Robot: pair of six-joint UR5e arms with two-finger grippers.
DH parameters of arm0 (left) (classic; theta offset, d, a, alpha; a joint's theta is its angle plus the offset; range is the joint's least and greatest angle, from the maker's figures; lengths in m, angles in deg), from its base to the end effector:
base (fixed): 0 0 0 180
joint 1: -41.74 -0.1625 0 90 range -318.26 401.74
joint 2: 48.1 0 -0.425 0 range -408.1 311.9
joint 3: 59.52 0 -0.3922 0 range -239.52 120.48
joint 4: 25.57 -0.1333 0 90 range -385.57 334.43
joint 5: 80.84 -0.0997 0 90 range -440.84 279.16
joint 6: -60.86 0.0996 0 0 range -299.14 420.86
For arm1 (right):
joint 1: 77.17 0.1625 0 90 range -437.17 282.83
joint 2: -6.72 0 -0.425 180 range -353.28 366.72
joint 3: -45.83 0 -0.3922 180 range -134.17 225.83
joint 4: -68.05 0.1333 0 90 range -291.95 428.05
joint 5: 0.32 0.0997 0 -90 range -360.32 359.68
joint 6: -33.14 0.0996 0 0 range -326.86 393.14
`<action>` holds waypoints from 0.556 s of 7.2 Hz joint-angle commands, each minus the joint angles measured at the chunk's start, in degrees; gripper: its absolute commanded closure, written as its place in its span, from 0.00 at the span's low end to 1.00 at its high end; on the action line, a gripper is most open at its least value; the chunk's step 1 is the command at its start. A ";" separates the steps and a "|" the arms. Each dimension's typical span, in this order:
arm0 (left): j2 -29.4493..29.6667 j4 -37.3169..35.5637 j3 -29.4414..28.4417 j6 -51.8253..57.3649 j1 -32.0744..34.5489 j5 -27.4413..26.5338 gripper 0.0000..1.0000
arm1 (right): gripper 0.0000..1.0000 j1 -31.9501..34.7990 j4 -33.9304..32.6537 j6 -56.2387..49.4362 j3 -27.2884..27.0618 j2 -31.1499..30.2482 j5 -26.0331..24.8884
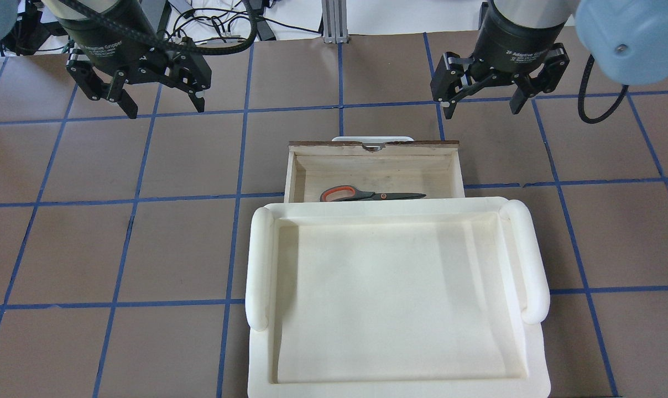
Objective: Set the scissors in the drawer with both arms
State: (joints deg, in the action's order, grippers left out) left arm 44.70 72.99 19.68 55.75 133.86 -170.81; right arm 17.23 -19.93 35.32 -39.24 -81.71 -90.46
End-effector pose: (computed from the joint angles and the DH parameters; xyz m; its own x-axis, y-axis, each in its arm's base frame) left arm -0.1520 -0.5026 0.5410 -0.9986 -0.0522 -0.0003 -0.0522 0.9986 0.0098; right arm 0.1714 -0.4935 0.5131 -0.9993 -0.0387 0.0016 -0.0387 0.9990 -0.0235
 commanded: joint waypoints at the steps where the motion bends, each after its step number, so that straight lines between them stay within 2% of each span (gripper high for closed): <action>1: -0.42 -0.39 -0.01 0.63 -0.27 0.24 0.00 | 0.00 0.00 0.09 -0.07 0.00 0.01 -0.21; 4: -0.69 -0.39 0.08 0.63 -0.19 -0.03 0.00 | 0.00 0.00 -0.61 0.02 -1.93 -0.08 -0.03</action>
State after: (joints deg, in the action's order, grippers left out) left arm 44.13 72.61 19.72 56.36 133.65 -170.79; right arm 17.23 -20.30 35.34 -40.56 -81.69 -90.35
